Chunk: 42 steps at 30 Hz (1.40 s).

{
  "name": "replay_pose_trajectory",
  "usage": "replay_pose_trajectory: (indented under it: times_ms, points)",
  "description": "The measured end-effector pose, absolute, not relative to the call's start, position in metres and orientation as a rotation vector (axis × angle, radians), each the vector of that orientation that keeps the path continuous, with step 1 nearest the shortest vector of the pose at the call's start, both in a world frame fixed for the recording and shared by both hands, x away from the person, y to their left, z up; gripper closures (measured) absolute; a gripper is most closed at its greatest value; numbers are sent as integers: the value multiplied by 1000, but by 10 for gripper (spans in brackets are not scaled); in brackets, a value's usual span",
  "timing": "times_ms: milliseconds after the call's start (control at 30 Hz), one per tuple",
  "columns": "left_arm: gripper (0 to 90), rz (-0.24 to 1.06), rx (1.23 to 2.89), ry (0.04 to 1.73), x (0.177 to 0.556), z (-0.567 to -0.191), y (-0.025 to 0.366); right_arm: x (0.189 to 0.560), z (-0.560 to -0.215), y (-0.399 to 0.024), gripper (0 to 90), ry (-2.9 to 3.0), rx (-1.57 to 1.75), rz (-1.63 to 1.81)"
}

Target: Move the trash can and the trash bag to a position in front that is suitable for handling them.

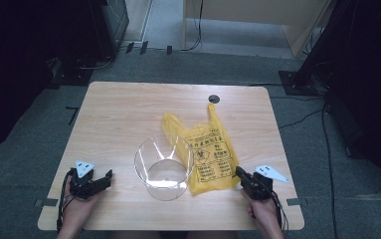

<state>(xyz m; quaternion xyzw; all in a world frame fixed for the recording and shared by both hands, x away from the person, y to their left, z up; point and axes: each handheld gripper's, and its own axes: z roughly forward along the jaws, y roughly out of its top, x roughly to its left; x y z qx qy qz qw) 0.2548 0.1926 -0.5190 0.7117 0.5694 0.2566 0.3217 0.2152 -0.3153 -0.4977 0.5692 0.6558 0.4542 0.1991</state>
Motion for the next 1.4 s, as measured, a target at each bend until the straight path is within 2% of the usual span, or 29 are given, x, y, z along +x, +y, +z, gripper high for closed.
replay_pose_trajectory:
  times_ms: [233,300,333,467,500,567,633,700,900,1000,1233,1300,1400]
  points:
    - [268,674,1869,1495,255,-519,193,211,-499,-264,900,1995,1448,1267]
    - [268,673,1869,1495,255,-519,193,210,-499,-259,871,2006,1423,1237]
    - [268,669,1865,1498,255,-519,193,212,-497,-258,719,1983,1421,1201]
    - [268,674,1870,1495,255,-519,193,227,-494,-269,378,1853,1526,1103]
    - [268,674,1870,1495,255,-519,193,233,-494,-269,306,1850,1543,1074]
    - [268,674,1869,1495,255,-519,193,243,-500,-265,238,1890,1577,1014]
    - [268,673,1868,1495,255,-519,193,250,-509,-258,255,1928,1601,918]
    - [269,668,1864,1498,255,-519,193,250,-516,-250,351,1989,1567,851]
    - [269,671,1866,1498,255,-519,193,235,-518,-251,779,2004,1507,894]
    - [269,663,1860,1497,255,-519,193,226,-517,-260,897,2032,1500,909]
    - [268,668,1865,1497,255,-519,193,198,-512,-281,891,2153,1488,904]
    - [268,665,1863,1497,255,-519,193,191,-508,-285,803,2215,1474,888]
    - [268,666,1864,1497,255,-519,193,189,-497,-293,585,2195,1459,967]
